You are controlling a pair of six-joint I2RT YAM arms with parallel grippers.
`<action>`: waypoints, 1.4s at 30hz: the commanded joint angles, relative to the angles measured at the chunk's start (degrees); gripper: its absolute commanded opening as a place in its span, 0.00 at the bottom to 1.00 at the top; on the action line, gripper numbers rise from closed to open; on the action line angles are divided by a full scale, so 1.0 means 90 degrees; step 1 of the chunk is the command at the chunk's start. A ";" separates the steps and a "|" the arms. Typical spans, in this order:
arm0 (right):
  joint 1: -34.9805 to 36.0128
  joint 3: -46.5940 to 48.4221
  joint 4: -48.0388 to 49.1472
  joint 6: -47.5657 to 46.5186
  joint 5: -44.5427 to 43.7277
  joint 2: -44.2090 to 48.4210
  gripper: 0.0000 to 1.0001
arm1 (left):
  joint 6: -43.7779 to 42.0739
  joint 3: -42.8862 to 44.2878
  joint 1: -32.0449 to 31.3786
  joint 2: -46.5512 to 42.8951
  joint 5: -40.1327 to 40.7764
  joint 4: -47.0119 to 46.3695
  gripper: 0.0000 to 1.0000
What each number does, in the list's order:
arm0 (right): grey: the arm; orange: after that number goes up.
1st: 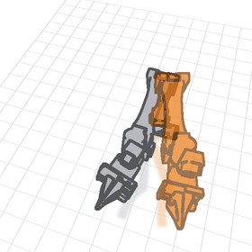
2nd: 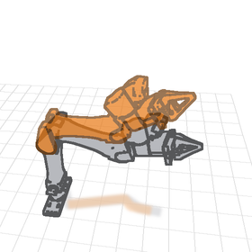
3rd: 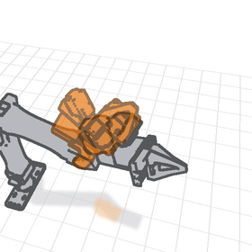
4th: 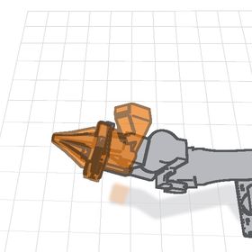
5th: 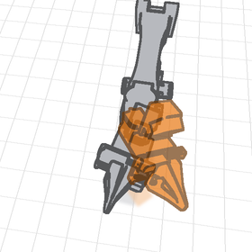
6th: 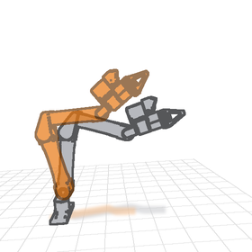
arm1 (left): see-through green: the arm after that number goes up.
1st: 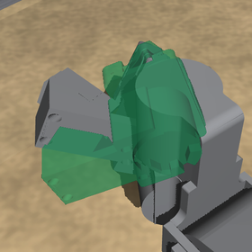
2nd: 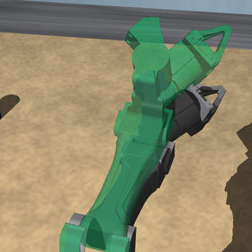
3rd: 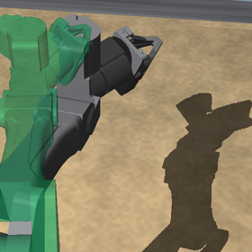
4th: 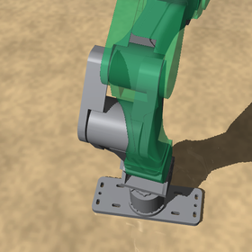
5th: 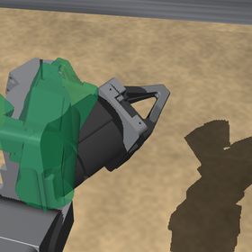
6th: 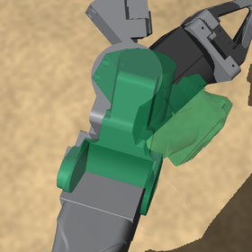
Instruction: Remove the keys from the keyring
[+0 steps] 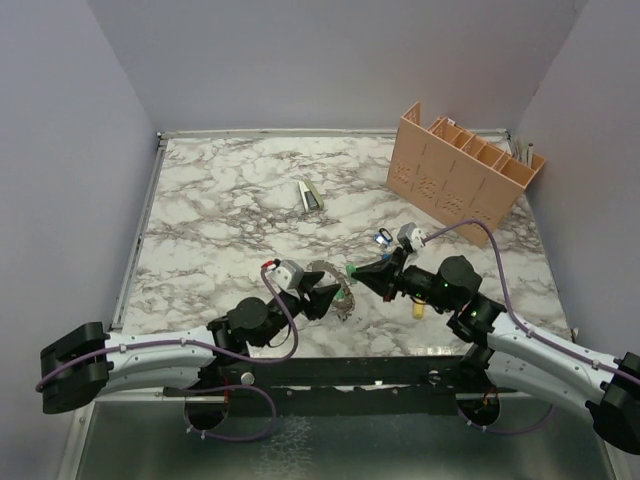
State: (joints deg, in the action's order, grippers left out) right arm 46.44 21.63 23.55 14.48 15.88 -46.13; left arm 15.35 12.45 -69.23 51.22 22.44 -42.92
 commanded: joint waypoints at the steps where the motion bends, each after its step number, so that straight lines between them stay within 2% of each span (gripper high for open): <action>1: -0.0003 0.0029 0.0256 -0.0076 0.0049 0.0007 0.01 | 0.0015 -0.0075 -0.0020 0.0060 0.0357 -0.0053 0.52; 9: -0.0003 0.0009 0.0352 -0.0081 0.0272 -0.0010 0.01 | -0.0169 0.0323 -0.0021 0.0915 0.0171 -0.0007 0.39; 12: -0.0004 0.0009 0.0337 -0.0085 0.0294 -0.0003 0.01 | -0.0150 0.0492 -0.0019 0.1258 0.0006 -0.0012 0.40; 16: -0.0004 0.0016 0.0332 -0.0085 0.0380 0.0007 0.01 | -0.0134 0.0643 -0.0020 0.1545 -0.0017 -0.0012 0.49; 18: -0.0001 0.0027 0.0325 -0.0085 0.0492 0.0025 0.01 | -0.0130 0.0658 -0.0022 0.1647 0.0257 -0.0002 0.49; 23: -0.0003 -0.0033 0.0269 -0.0119 0.0460 0.0258 0.01 | 0.0282 0.0558 -0.0019 0.1579 0.1641 0.0470 0.47; 26: -0.0003 -0.0075 0.0257 -0.0141 0.0404 0.0417 0.01 | 0.0540 0.0499 -0.0011 0.1464 0.2065 0.0745 0.48; 33: -0.0003 -0.0061 0.0235 -0.0159 0.0381 0.0375 0.01 | 0.0472 0.0518 -0.0013 0.1297 0.1085 0.0757 0.50; 42: -0.0004 -0.0050 0.0176 -0.0164 0.0165 0.0357 0.01 | 0.0275 0.0183 -0.0013 0.0428 0.0723 0.0772 0.52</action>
State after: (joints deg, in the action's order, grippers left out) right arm 46.44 20.78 23.33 13.43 18.70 -43.42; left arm 19.14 16.14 -69.34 59.18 31.97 -37.12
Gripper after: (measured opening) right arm 0.015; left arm 0.515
